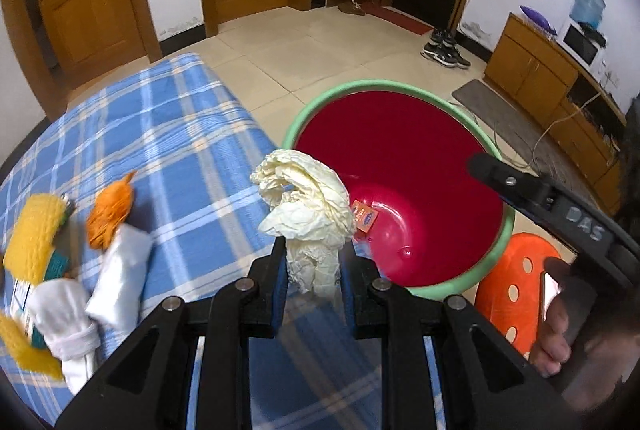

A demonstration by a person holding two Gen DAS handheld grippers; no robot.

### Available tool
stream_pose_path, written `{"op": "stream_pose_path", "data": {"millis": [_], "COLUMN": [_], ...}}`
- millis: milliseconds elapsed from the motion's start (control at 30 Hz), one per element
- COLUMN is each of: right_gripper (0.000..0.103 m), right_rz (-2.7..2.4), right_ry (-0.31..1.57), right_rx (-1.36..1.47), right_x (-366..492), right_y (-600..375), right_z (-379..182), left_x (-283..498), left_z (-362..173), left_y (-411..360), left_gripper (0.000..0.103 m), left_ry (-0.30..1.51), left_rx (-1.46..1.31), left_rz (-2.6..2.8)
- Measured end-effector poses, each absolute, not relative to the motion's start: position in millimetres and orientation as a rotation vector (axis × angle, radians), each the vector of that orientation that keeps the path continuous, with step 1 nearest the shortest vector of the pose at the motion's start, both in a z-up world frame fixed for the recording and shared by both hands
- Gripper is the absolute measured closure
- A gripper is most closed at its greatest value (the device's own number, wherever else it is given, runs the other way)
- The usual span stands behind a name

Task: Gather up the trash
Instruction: 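Carry the tissue and blue hook over the red bucket and open both tools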

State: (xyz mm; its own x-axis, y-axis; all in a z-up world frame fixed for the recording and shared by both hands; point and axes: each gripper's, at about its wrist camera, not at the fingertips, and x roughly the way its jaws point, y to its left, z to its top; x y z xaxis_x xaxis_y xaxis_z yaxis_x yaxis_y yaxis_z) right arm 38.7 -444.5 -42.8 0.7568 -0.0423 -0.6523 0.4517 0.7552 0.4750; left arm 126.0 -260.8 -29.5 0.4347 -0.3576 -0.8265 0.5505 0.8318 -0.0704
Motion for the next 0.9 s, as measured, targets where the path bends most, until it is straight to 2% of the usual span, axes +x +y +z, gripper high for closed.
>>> {"op": "stream_pose_path", "data": {"millis": [167,233,300,467,900], "right_gripper": [0.031,0.031,0.031,0.031,0.031], "right_rz": [-0.316,-0.325,-0.335,-0.344,-0.313], "right_ry": [0.667,0.665,0.666,0.67,0.658], "right_rx": [0.673,0.675,0.68,0.704,0.692], "right_x": [24.7,19.9,16.8,13.5,11.3], "right_y": [-451.4,-451.5,-454.6,-458.0,-455.0], "right_z": [-39.3,-38.2,-40.3,-44.6,-44.3], "left_x": [131.6,133.4,134.9,132.4,128.1], "left_z": [-36.3,-38.0,-38.8,-36.1,-19.8], "left_y": [-280.3,-287.3,-291.4,-295.9,-294.5], "left_gripper": [0.081,0.075,0.063,0.046,0.045], "left_ry": [0.976,0.976,0.98,0.962,0.955], "left_rx": [0.221,0.223,0.22,0.21,0.171], "left_rz": [-0.593,-0.595,-0.598,-0.615,-0.58]}}
